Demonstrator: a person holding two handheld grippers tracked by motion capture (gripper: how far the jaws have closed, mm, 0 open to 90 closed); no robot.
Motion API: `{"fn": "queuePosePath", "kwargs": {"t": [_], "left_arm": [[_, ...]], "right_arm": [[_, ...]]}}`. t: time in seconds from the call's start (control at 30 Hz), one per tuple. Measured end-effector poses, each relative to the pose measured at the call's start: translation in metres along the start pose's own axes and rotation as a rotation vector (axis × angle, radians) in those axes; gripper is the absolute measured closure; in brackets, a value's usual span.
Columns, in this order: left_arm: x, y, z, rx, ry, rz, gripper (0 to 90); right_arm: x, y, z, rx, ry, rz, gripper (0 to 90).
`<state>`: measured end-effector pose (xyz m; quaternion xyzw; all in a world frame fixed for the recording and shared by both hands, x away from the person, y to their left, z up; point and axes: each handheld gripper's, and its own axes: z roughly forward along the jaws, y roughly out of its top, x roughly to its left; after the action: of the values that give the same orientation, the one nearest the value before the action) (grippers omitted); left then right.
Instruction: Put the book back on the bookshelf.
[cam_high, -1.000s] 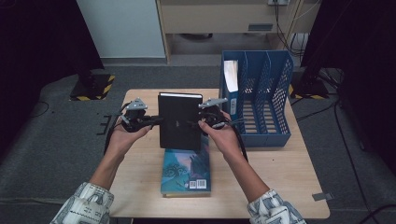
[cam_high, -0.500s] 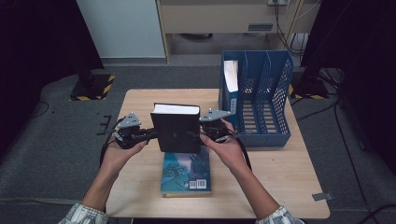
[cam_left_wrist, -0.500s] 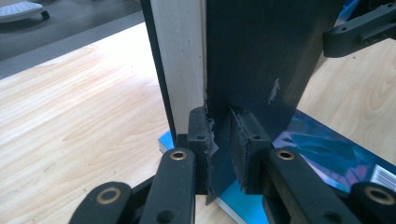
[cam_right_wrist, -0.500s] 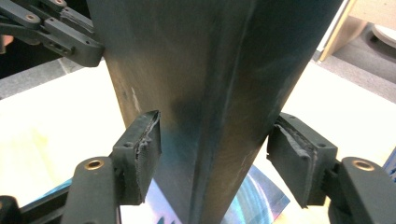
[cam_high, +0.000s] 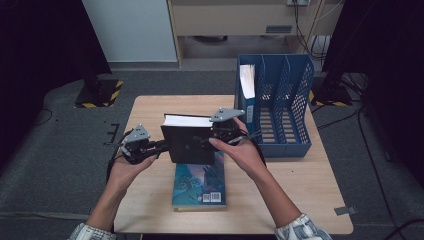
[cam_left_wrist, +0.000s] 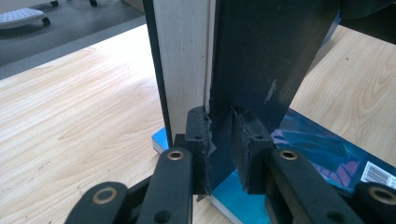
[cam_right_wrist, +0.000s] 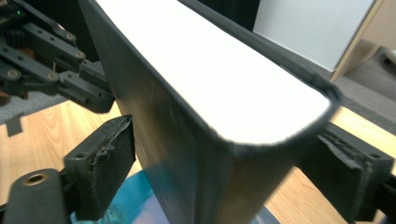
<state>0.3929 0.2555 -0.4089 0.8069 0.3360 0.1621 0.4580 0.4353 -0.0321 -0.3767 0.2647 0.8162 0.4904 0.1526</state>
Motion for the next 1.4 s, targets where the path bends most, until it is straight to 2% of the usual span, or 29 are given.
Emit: {"fn": "queuePosePath", "kwargs": {"t": [0.1,0.2,0.27,0.43,0.53,0.67,0.77,0.87,1.23,1.4], "left_arm": [[-0.001,-0.004,0.002,0.005,0.025,-0.005,66.9],[-0.003,-0.01,0.004,-0.001,0.029,-0.018,62.3],[-0.004,-0.016,0.006,-0.006,0.041,-0.031,58.3],[-0.006,-0.032,0.016,0.008,0.077,-0.042,55.7],[-0.006,-0.039,0.021,0.011,0.079,-0.061,55.6],[-0.007,-0.044,0.027,0.032,0.084,-0.062,56.7],[-0.005,-0.046,0.031,0.043,0.102,-0.066,58.3],[-0.003,-0.046,0.033,0.046,0.098,-0.068,59.0],[0.005,-0.043,0.039,0.045,0.125,-0.09,59.4],[0.009,-0.039,0.044,0.048,0.145,-0.101,59.3]], "right_arm": [[0.002,0.003,0.004,0.003,0.012,-0.025,10.3],[0.003,0.006,0.007,0.011,0.013,-0.045,16.4],[0.005,0.008,0.008,0.014,0.013,-0.058,16.9],[0.006,0.008,0.012,0.035,0.015,-0.066,18.8],[0.007,0.006,0.014,0.046,0.017,-0.077,19.4],[0.007,0.004,0.015,0.053,0.027,-0.071,20.9],[0.006,0.004,0.014,0.051,0.039,-0.062,21.8],[0.005,0.004,0.013,0.052,0.043,-0.06,22.9],[0.009,0.001,0.006,0.037,0.034,-0.053,33.9],[0.01,0.0,0.004,0.025,0.028,-0.035,35.7]]}}
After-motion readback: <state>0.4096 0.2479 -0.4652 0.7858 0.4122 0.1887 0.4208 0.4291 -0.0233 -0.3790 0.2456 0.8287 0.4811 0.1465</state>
